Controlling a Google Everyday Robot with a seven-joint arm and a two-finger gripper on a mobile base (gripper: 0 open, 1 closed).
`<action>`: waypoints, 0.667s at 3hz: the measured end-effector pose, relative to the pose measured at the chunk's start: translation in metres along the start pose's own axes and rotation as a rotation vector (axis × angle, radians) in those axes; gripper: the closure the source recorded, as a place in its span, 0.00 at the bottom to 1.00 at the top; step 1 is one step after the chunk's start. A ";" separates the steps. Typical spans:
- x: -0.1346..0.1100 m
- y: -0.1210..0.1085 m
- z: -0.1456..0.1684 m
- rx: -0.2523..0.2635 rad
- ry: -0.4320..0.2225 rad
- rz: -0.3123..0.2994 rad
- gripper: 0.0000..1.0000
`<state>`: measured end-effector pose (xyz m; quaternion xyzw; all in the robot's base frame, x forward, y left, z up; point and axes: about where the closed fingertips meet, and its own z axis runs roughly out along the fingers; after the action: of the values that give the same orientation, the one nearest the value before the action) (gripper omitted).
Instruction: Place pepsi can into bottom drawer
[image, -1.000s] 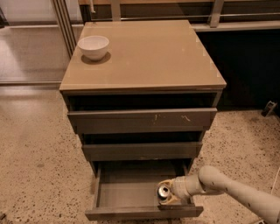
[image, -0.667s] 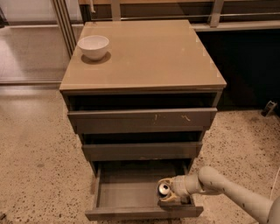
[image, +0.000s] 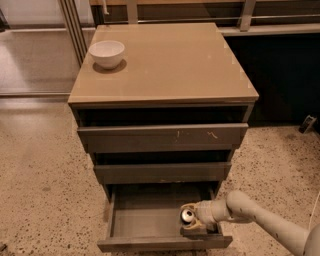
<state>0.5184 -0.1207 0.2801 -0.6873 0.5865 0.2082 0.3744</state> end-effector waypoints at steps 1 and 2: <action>0.012 -0.013 0.008 0.026 -0.006 -0.040 1.00; 0.031 -0.028 0.024 0.040 -0.023 -0.042 1.00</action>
Offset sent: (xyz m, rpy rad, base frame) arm 0.0757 -0.0127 -0.0530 0.0410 -0.0823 -0.0226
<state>0.5563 -0.1218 0.2496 -0.6895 0.5716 0.1963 0.3992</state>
